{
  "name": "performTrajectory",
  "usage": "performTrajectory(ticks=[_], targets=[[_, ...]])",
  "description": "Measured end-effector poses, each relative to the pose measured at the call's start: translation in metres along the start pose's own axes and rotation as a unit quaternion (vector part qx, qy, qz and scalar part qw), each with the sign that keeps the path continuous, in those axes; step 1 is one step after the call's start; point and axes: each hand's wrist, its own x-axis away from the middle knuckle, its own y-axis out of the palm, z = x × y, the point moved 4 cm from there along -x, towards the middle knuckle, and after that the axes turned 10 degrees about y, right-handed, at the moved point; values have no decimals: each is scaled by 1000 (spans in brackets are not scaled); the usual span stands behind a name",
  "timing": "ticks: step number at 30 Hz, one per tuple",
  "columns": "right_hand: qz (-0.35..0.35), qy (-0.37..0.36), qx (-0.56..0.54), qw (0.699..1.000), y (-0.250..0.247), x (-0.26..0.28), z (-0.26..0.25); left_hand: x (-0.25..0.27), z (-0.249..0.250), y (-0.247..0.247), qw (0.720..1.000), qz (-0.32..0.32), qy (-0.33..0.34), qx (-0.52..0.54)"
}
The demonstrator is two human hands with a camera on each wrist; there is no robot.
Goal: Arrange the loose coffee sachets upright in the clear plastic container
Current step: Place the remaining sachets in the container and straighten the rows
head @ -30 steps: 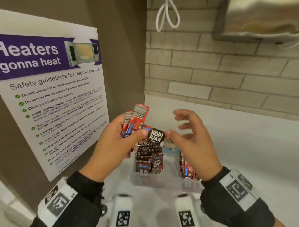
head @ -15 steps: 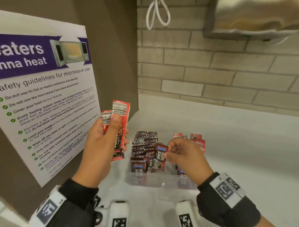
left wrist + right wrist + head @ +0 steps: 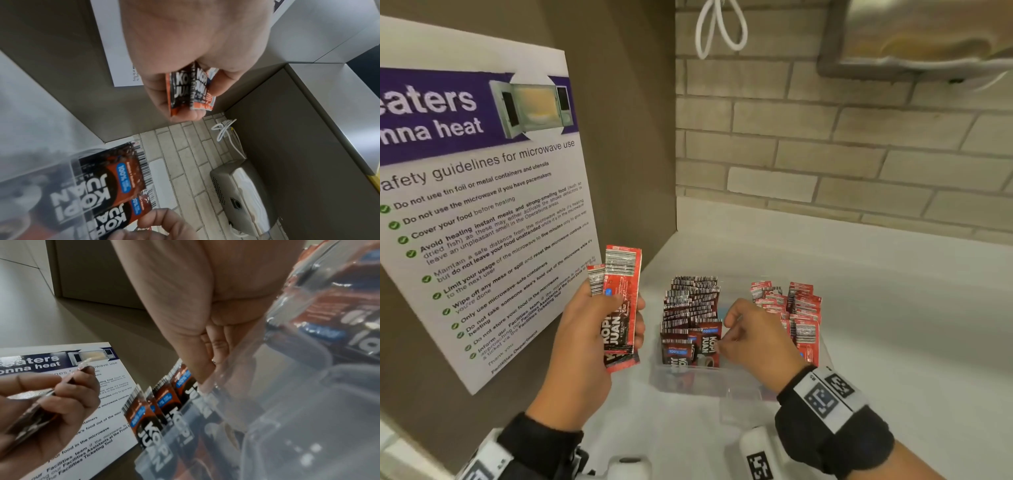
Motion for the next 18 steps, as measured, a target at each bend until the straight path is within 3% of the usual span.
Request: performTrajectory(ticks=[4,8,13,18], targets=[[20,6,4,1000,-12,5,0,1,-6,4,999,-12,-26,-14],[85,-87,-58,991,-33,19,-29,3,-9,15,997,-43,-70,12],[-20,-151,-207,966,-23,39,-70,5,-12,34,984,-85,-136,81],[53,-215,-152,963,-10,45,-81,8,-18,46,980,-101,-164,59]])
